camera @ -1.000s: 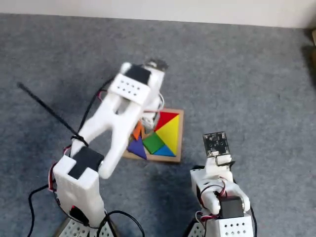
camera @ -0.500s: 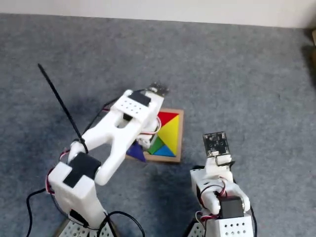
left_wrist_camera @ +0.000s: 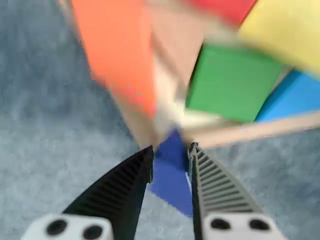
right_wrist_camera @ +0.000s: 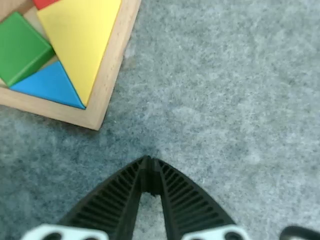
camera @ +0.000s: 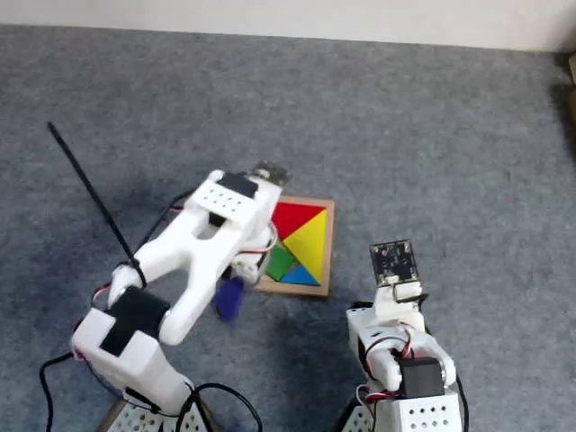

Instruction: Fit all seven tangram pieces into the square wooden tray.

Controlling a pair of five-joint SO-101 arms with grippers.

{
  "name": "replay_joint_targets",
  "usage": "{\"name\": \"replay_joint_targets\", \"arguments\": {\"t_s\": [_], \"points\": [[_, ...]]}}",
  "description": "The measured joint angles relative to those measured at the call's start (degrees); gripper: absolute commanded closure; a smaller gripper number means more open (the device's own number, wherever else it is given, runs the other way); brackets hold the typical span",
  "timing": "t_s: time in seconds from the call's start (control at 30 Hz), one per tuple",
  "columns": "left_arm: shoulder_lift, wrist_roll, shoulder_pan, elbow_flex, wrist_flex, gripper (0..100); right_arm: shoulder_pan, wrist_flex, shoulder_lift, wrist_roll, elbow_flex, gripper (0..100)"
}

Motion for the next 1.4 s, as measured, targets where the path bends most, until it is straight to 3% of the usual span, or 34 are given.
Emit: {"name": "replay_joint_targets", "arguments": {"t_s": [0.23,0.4,0.73,1.17,1.4], "points": [[-13.54,-2.99,-0.44,2.02,1.41,87,0.0,0.0,0.0,0.0,0.0,99.3],[-18.2,-3.6,-1.76,2.02,-0.53,78,0.0,0.0,0.0,0.0,0.0,99.3],[-7.47,-1.32,-6.33,2.11,-13.54,77,0.0,0.0,0.0,0.0,0.0,99.3],[-0.88,1.49,-7.56,-3.25,-14.68,77,0.0,0.0,0.0,0.0,0.0,99.3],[-0.53,3.34,-2.64,-3.25,-14.68,77,0.0,0.0,0.0,0.0,0.0,99.3]]}}
